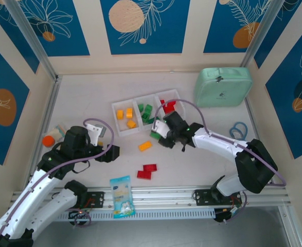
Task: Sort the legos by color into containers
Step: Pick up the lego from the bottom-center of the table, then place the lego in the container.
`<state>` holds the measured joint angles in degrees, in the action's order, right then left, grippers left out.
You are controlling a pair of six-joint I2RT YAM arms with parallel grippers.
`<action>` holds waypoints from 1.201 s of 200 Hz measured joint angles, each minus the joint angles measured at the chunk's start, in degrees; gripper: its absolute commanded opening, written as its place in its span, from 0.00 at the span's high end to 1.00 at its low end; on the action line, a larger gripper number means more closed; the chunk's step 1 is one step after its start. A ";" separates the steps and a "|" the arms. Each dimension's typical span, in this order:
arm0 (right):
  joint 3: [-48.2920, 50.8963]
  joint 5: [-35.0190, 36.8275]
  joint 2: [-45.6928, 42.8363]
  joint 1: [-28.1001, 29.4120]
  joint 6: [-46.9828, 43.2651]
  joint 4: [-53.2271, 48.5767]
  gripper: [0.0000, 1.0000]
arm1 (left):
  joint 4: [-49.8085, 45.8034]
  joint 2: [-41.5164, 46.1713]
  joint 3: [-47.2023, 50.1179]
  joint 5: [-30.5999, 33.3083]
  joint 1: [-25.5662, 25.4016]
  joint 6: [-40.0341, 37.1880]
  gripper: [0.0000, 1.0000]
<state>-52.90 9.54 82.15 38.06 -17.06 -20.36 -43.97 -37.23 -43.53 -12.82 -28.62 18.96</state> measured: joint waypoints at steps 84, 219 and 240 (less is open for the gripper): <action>-33.44 -4.50 24.09 -7.04 18.64 -13.64 1.00 | 0.00 0.09 0.00 -0.02 0.00 0.00 0.01; -40.00 -8.94 32.13 -8.11 31.19 -20.98 0.81 | 0.02 1.55 0.00 -0.02 0.00 0.00 0.01; -40.00 -10.03 33.29 -8.22 32.17 -20.83 0.74 | 0.02 1.55 0.00 -0.02 0.00 0.00 0.01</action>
<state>-92.90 -0.49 115.44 29.85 15.11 -41.19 -43.94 -35.68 -43.53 -12.84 -28.62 18.96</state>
